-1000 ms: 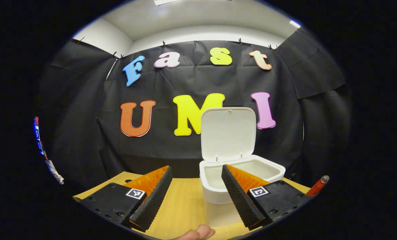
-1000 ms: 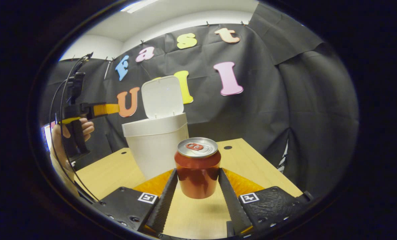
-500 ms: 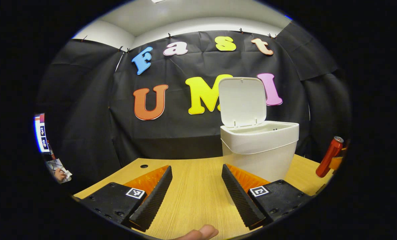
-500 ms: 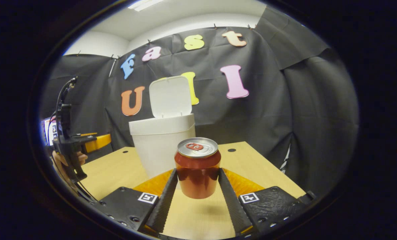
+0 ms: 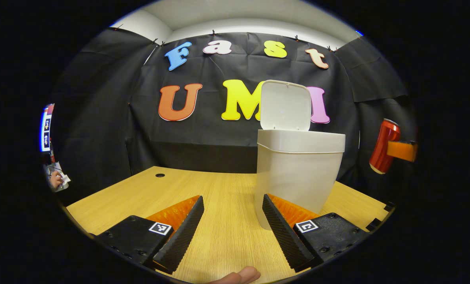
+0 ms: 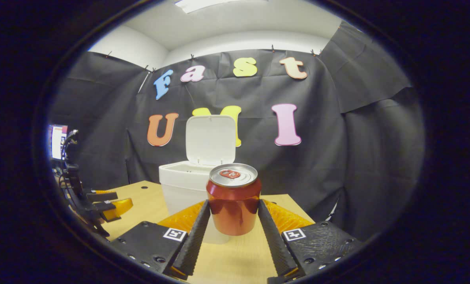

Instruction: Press the lid of the desktop garbage bin to open it, pick up the crumpled paper on the desktop and throw it into the bin, then pick up the pop can on the desktop and drop it into the bin, and finally close the garbage bin lid.

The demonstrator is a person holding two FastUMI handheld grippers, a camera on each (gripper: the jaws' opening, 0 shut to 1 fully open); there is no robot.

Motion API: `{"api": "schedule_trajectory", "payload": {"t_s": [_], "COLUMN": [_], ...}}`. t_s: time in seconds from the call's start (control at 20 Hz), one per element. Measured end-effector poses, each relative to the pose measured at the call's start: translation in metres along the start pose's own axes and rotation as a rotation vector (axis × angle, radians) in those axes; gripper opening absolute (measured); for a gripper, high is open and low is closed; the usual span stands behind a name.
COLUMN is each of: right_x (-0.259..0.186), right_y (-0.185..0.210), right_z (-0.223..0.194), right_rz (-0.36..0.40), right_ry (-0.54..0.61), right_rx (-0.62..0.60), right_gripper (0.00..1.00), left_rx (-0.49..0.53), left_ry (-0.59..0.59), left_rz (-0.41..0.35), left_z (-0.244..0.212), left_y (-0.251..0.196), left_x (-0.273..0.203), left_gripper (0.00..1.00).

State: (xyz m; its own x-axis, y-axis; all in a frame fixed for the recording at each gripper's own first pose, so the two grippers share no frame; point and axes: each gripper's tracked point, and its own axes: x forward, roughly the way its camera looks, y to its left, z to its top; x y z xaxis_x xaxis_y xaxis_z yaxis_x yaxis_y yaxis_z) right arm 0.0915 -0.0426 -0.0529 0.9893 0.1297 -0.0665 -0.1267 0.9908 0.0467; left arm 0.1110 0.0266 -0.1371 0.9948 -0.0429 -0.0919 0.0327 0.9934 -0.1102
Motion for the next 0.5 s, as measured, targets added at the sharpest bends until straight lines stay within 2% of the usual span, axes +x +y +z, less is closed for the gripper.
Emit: {"api": "schedule_trajectory", "payload": {"t_s": [0.2, 0.5], "right_x": [0.018, 0.061], "right_y": [0.017, 0.052], "right_z": [0.036, 0.071], "right_rz": [0.039, 0.124], "right_ry": [-0.022, 0.013], "right_rx": [0.000, 0.039], "right_gripper": [0.75, 0.73], "left_rx": [-0.023, -0.020], "left_ry": [0.023, 0.039], "left_rz": [-0.008, -0.013], "left_z": [-0.013, -0.030], "left_y": [0.004, 0.008], "left_x": [-0.006, -0.013], "left_gripper": [0.98, 0.96]}}
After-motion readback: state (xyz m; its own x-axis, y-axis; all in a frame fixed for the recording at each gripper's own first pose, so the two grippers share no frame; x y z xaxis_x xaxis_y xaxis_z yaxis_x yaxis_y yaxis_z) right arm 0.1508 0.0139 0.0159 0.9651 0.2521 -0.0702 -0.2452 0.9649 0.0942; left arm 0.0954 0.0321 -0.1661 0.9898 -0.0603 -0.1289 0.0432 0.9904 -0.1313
